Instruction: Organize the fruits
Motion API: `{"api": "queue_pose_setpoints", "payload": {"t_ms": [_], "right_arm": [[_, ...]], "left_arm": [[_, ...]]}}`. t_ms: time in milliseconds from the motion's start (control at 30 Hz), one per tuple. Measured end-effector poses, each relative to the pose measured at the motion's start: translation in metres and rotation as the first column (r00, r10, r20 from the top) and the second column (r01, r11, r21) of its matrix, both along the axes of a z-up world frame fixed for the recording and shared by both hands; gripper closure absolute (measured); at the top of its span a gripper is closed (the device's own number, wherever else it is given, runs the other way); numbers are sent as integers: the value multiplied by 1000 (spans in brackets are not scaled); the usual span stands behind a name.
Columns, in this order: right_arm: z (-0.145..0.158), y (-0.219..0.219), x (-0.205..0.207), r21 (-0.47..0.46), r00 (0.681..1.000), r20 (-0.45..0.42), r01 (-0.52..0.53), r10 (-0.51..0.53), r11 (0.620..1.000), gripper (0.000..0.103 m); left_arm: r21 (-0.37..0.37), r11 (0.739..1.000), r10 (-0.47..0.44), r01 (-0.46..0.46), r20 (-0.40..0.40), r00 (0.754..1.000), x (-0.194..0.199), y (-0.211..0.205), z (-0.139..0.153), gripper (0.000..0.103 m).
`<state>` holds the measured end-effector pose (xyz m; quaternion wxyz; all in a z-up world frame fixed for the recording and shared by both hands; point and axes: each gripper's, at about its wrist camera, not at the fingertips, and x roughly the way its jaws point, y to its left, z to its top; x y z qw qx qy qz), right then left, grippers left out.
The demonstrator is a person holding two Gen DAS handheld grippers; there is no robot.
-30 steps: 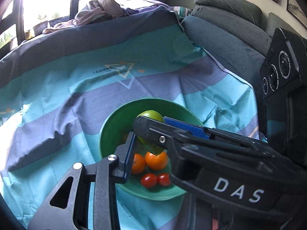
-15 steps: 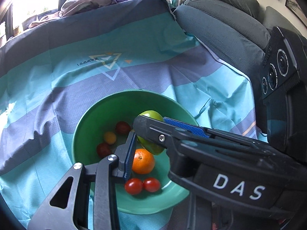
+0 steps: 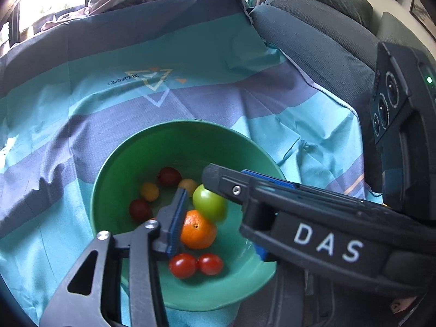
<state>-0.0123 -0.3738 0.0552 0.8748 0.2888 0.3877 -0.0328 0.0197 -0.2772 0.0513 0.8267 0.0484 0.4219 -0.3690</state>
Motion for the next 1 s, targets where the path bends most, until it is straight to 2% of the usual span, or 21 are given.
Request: {"api": "queue_pose_setpoints", "payload": {"t_ms": [67,133,200,333,433,600,733,1000], "right_arm": [[4,1,-3,-14,1000,8,10,-10,1000,65],[11,3,-8,-33,999,33,19,-17,999,60],[17,6,-12,-61,998,50,29,-26,998,55],[28,14,-17,-124,997,62,53,-46,991,53],[33,21,-18,-162,996,64,67,-57,984,53],[38,30,-19,-218,996,60,76,-65,973,52],[41,38,-19,-264,996,51,86,-75,961,52],[43,53,-17,-335,997,38,73,-64,939,52]], "left_arm": [[0,1000,14,-14,15,1000,-2,5,5,46],[5,999,36,-36,35,999,-4,12,11,37],[13,998,63,-64,51,997,-5,20,17,34],[19,994,109,-111,68,992,-9,38,26,30],[42,992,117,-122,102,988,-14,49,29,29],[49,985,163,-168,91,982,-11,67,26,29],[2,987,159,-159,62,985,-12,77,29,29],[-11,984,179,-179,81,981,-14,83,35,29]]}}
